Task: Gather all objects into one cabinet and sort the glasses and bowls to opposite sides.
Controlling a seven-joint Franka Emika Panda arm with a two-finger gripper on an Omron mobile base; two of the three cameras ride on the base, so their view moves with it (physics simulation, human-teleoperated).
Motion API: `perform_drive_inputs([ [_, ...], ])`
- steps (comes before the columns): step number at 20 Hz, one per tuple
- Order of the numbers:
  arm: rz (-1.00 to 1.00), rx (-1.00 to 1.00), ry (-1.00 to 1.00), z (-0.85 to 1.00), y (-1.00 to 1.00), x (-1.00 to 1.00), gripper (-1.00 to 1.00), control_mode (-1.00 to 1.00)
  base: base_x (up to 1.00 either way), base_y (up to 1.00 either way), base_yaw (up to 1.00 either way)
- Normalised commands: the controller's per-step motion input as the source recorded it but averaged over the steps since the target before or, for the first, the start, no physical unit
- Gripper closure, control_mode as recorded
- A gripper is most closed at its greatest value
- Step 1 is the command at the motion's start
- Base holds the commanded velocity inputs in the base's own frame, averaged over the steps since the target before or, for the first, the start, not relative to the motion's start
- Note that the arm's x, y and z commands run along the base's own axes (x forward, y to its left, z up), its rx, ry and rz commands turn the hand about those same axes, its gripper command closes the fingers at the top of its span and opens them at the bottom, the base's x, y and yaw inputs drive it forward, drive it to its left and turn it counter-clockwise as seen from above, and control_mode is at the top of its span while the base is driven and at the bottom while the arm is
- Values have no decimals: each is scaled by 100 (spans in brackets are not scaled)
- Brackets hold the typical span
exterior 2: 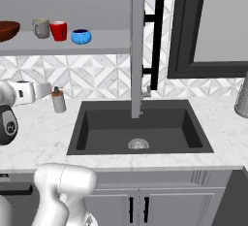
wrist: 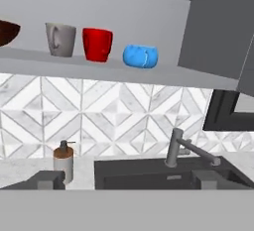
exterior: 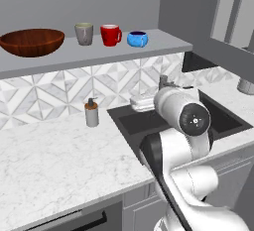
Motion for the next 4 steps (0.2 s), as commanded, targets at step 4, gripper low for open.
perform_drive_inputs([
  [4, 1, -10, -7, -10, 7, -80, -100, -100, 0, 0, 0],
])
